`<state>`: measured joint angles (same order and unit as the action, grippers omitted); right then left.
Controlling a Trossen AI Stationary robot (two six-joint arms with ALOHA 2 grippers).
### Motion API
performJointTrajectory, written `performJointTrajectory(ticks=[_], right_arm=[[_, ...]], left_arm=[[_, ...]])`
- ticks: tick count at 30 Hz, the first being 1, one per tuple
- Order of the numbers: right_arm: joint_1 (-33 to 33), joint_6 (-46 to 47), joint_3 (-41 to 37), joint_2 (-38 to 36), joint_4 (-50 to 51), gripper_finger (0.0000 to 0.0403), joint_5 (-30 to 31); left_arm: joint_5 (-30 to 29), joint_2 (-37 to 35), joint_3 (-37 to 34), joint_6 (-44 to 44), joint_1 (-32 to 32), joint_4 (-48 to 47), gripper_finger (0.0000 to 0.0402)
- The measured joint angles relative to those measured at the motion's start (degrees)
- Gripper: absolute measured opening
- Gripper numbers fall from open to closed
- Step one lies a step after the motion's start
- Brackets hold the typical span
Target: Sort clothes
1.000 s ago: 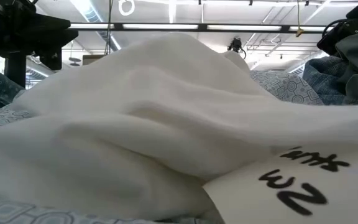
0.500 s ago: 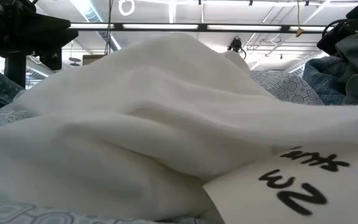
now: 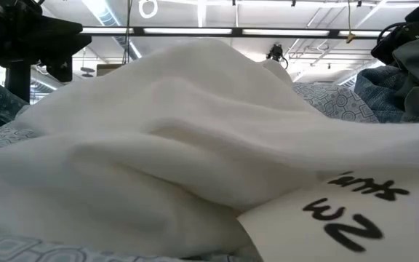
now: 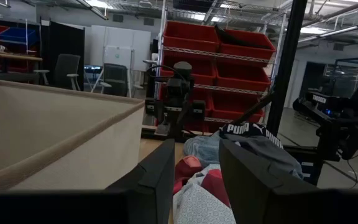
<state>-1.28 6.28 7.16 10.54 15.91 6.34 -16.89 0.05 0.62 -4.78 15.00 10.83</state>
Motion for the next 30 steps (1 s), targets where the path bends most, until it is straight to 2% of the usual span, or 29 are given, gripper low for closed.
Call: performJointTrajectory(ticks=[18, 30], right_arm=[[0.0, 0.13, 0.0, 0.01, 0.0, 0.0236, 0.01], [0.0, 4.68, 0.02, 0.01, -1.2, 0.0236, -0.01]], left_arm=[[0.0, -0.01, 0.0, 0.0, 0.02, 0.01, 0.0131], [-0.01, 0.0, 0.0, 0.0, 0.01, 0.0, 0.0131]])
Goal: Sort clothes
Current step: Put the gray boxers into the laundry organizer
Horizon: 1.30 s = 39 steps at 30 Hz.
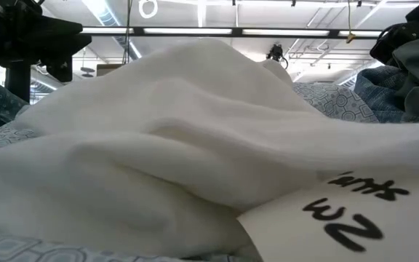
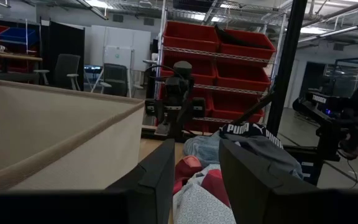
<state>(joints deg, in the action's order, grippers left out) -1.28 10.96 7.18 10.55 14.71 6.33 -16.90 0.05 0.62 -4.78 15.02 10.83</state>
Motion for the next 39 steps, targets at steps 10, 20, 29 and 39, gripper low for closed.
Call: performJointTrajectory(ticks=[10, 20, 29, 39], right_arm=[[-0.15, 0.11, 0.0, -0.02, -0.1, 0.0236, 0.86], [-5.4, 3.15, 0.0, 0.0, 0.82, 0.0236, 13.54], [-5.7, 0.11, 0.0, 2.37, 4.47, 0.0236, 0.44], [-3.63, -3.26, 2.94, 11.63, -1.31, 0.023, 5.45]], left_arm=[[-0.01, -0.01, 0.0, 0.0, -0.01, 0.0, 0.0131], [0.0, -0.02, 0.0, 0.0, 0.0, 0.0, 0.0131], [0.01, -0.02, 0.0, 0.0, -0.01, 0.0, 0.0131], [-0.01, -0.02, 0.0, 0.0, 0.01, 0.0, 0.0131]])
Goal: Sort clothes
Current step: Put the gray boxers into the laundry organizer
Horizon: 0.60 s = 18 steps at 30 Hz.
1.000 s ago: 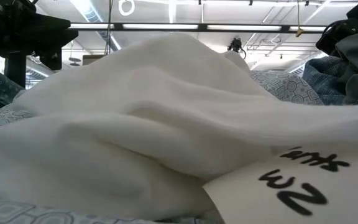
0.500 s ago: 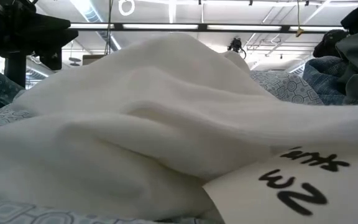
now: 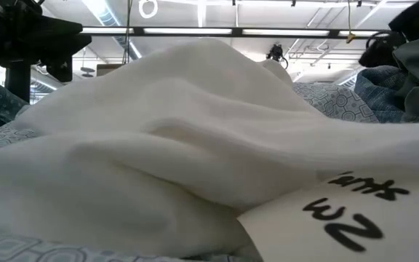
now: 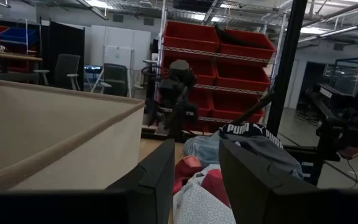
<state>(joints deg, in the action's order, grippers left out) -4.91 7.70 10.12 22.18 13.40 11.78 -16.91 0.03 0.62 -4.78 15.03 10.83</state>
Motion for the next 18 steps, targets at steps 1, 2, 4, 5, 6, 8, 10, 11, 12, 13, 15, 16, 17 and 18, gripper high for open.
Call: performJointTrajectory(ticks=[1, 2, 4, 5, 6, 8, 10, 11, 12, 13, 15, 16, 17, 18], right_arm=[[0.0, 0.0, 0.94, 1.13, 0.26, 0.023, 0.78], [-0.02, 0.0, 1.88, 2.16, 0.4, 0.023, 1.36], [-0.02, -0.3, 3.97, 4.16, 0.52, 0.023, 2.04], [-0.02, -0.36, 5.2, 5.1, 0.62, 0.023, 2.4], [-0.02, -0.39, 6.59, 6.06, 0.66, 0.023, 3.15], [-0.02, -0.35, 9.83, 7.98, 1.56, 0.023, 4.49], [0.0, -0.37, 13.53, 10.0, 4.22, 0.023, 5.57], [-0.02, -0.38, 15.72, 11.05, 5.98, 0.023, 6.15], [-0.02, -0.37, 17.96, 12.03, 8.08, 0.0229, 6.62], [0.0, -0.14, 20.34, 13.11, 10.46, 0.0229, 6.77], [-0.01, 1.28, 24.8, 15.2, 15.52, 0.0229, 6.9], [0.01, 2.58, 26.94, 16.21, 18.18, 0.0229, 6.86], [0.09, 4.12, 28.96, 17.21, 21.05, 0.0229, 6.65], [0.34, 5.8, 31.06, 18.26, 23.94, 0.0229, 6.37]], left_arm=[[0.0, 0.0, 0.0, 0.0, -0.02, 0.0, 0.0131], [0.0, 0.0, 0.0, 0.0, -0.02, 0.0, 0.0131], [0.0, 0.0, 0.0, 0.0, -0.02, 0.0, 0.0131], [0.0, 0.01, 0.0, 0.0, -0.01, 0.01, 0.0131], [0.0, 0.0, 0.0, 0.0, -0.01, 0.02, 0.0131], [0.0, 0.01, 0.0, 0.0, -0.02, 0.0, 0.0131], [0.0, 0.0, 0.0, 0.0, -0.02, 0.02, 0.0131], [0.0, 0.0, 0.0, 0.0, -0.02, 0.02, 0.0131], [0.0, 0.0, 0.0, 0.0, -0.02, 0.0, 0.0131], [0.0, 0.01, 0.0, 0.0, -0.01, 0.0, 0.0131], [0.0, 0.0, 0.0, 0.0, -0.01, 0.0, 0.0131], [0.0, 0.0, 0.0, 0.0, -0.02, 0.0, 0.0131], [0.0, 0.01, 0.0, 0.0, -0.01, 0.01, 0.0131], [0.0, 0.0, 0.0, 0.0, 0.0, 0.02, 0.0131]])
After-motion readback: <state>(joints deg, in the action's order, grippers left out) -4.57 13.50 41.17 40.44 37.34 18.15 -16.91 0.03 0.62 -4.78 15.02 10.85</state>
